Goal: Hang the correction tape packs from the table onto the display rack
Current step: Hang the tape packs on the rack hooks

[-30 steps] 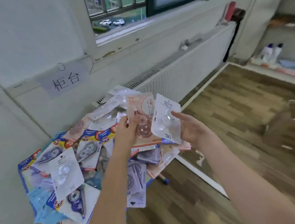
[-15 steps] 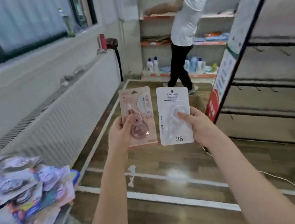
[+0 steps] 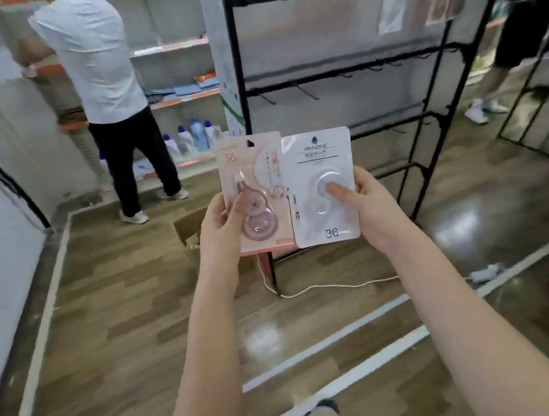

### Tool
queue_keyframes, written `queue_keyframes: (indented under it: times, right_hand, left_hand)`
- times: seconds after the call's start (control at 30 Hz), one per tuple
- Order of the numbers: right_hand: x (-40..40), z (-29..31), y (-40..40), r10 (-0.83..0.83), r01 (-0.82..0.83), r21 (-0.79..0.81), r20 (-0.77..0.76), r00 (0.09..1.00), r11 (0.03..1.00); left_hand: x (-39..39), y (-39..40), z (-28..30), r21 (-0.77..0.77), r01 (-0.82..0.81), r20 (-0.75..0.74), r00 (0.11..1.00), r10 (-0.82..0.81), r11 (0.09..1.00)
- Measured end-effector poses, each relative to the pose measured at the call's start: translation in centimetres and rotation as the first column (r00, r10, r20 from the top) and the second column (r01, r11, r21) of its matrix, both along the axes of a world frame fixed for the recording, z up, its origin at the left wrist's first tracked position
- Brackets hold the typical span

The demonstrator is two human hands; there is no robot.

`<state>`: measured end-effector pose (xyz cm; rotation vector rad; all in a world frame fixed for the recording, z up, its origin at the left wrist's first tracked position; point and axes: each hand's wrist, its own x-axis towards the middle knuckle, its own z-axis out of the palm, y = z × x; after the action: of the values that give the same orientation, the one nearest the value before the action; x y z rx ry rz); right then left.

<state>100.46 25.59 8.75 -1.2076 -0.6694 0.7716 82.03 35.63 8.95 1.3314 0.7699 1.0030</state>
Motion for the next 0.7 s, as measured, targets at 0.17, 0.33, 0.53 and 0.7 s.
queue_keyframes:
  times: [0.17, 0.33, 0.53, 0.7]
  right_hand:
    - [10.6, 1.2, 2.8, -0.160, 0.160, 0.013, 0.044, 0.986, 0.987]
    - [20.1, 1.8, 4.3, -0.331, 0.330, 0.014, 0.043, 0.943, 0.944]
    - [30.9, 1.4, 3.1, -0.491, 0.491, 0.012, 0.008, 0.871, 0.871]
    - [41.0, 1.1, 3.2, -0.544, 0.543, 0.036, 0.016, 0.839, 0.839]
  left_hand:
    - [12.2, 5.5, 0.9, 0.020, 0.183, 0.012, 0.983, -0.183, 0.983]
    - [24.0, 8.7, 2.3, 0.011, 0.331, 0.020, 0.943, -0.332, 0.943]
    - [37.1, 10.6, 1.1, 0.013, 0.461, -0.039, 0.887, -0.460, 0.887]
    - [47.8, 10.8, 0.2, 0.036, 0.506, -0.047, 0.862, -0.505, 0.862]
